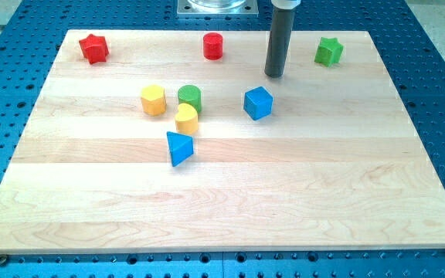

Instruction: Push the blue cube below the green star

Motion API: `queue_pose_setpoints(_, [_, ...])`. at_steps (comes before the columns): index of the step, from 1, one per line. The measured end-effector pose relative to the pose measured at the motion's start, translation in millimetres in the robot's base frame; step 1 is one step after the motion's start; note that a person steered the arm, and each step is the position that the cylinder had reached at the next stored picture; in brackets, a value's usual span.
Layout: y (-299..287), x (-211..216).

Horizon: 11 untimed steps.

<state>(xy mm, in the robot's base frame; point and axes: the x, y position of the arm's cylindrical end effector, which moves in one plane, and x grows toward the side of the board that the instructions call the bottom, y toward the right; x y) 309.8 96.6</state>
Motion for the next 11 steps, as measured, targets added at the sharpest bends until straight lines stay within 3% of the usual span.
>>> queue_pose_setpoints(1, [-23.4, 6.9])
queue_pose_setpoints(3, [-74.4, 82.6])
queue_pose_setpoints(6, [28.7, 142.3])
queue_pose_setpoints(7, [51.9, 122.5])
queue_pose_setpoints(8, [-4.0, 122.4])
queue_pose_setpoints(9, [10.4, 84.8])
queue_pose_setpoints(10, [56.0, 113.5])
queue_pose_setpoints(11, [59.6, 156.0])
